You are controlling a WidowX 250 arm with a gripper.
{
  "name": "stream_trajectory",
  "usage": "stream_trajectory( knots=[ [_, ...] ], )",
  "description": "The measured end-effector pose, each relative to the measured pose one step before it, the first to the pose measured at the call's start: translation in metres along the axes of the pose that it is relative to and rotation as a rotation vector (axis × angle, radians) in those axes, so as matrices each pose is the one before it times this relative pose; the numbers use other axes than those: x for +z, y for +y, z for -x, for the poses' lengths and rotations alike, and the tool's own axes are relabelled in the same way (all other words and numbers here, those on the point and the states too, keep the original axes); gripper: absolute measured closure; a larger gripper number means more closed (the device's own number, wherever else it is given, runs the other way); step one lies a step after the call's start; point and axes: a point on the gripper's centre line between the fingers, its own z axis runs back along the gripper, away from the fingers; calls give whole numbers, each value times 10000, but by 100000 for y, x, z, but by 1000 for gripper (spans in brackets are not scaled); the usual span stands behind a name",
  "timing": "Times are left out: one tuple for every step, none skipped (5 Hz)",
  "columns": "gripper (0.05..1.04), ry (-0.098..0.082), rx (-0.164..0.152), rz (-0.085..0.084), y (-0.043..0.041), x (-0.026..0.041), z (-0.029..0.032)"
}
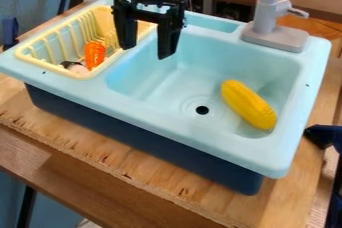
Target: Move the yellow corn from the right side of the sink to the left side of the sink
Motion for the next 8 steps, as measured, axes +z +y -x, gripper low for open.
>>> stream_trajectory(
  knots=[
    [84,237,102,88,-62,-1186,-185],
    [84,-721,79,254,-2283,-2207,-1070],
    [84,-881,-19,476,-1857,-1634,-913],
    [84,-622,-380,-206,-2364,-812,-680],
    [84,-175,425,193,-455,-694,91],
    [84,-872,251,267,-564,1685,-400],
    [84,-307,435,25,-4,225,-443],
    [84,-387,742,-235,310,379,-505]
  ],
)
